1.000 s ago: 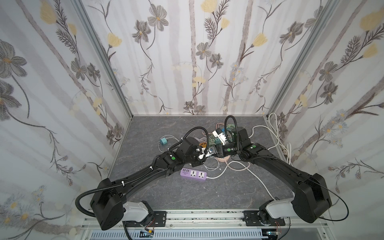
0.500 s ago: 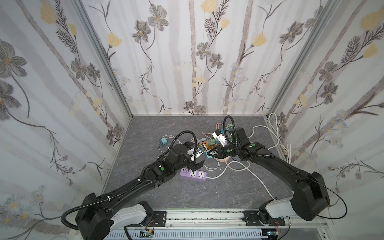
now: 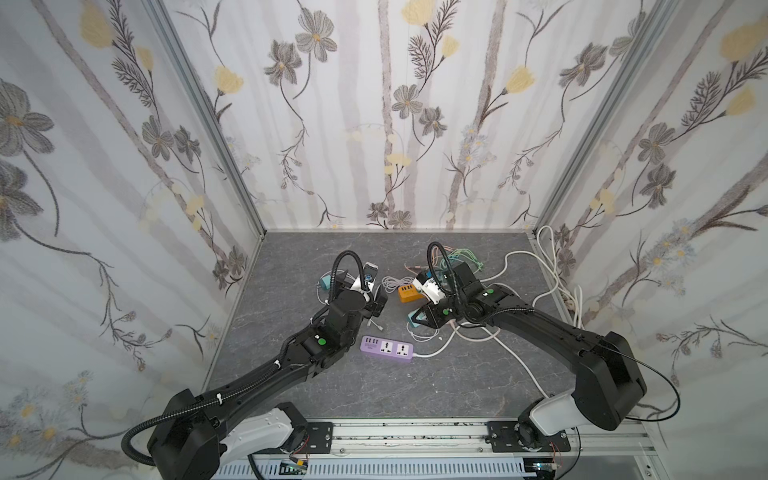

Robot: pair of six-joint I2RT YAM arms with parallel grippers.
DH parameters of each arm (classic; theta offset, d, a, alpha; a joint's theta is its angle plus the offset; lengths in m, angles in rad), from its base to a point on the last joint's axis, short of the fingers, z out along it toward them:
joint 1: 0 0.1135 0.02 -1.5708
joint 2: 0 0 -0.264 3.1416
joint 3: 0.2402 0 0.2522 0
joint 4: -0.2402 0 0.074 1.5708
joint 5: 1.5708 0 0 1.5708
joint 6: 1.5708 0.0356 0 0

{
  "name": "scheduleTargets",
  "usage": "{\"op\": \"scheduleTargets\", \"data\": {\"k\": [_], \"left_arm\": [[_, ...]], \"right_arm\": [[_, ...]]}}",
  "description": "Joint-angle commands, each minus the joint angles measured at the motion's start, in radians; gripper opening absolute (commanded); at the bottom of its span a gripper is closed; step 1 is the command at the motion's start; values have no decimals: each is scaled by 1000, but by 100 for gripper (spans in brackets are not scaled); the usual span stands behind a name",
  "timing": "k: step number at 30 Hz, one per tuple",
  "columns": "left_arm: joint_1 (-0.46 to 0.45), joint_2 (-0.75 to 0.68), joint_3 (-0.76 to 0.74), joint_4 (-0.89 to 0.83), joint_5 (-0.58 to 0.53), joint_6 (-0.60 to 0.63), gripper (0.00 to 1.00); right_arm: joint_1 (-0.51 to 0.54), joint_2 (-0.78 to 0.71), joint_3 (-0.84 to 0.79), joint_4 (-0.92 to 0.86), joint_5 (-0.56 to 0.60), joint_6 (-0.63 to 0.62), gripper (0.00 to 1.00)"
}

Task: Insert the plug
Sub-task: 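Open and withdraw the left gripper while the right gripper carries the charger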

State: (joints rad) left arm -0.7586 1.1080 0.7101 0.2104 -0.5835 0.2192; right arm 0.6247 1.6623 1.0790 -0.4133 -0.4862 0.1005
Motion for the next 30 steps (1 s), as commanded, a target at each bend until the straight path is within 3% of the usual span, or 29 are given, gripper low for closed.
{"op": "scheduleTargets", "data": {"k": [1, 8, 14, 21, 30], "left_arm": [[22, 0, -4, 40, -183, -114, 100], [69, -77, -79, 46, -269, -298, 100], [99, -111, -14, -241, -357, -489, 100], [101, -159, -30, -323, -367, -526, 100], [109, -240, -98, -324, -368, -625, 100]], "right_arm": [[9, 15, 11, -16, 9, -74, 0], [44, 29, 39, -100, 40, -231, 0], [87, 36, 64, -177, 108, -350, 0], [122, 68, 79, -194, 130, -411, 0], [230, 144, 130, -235, 271, -486, 0]]}}
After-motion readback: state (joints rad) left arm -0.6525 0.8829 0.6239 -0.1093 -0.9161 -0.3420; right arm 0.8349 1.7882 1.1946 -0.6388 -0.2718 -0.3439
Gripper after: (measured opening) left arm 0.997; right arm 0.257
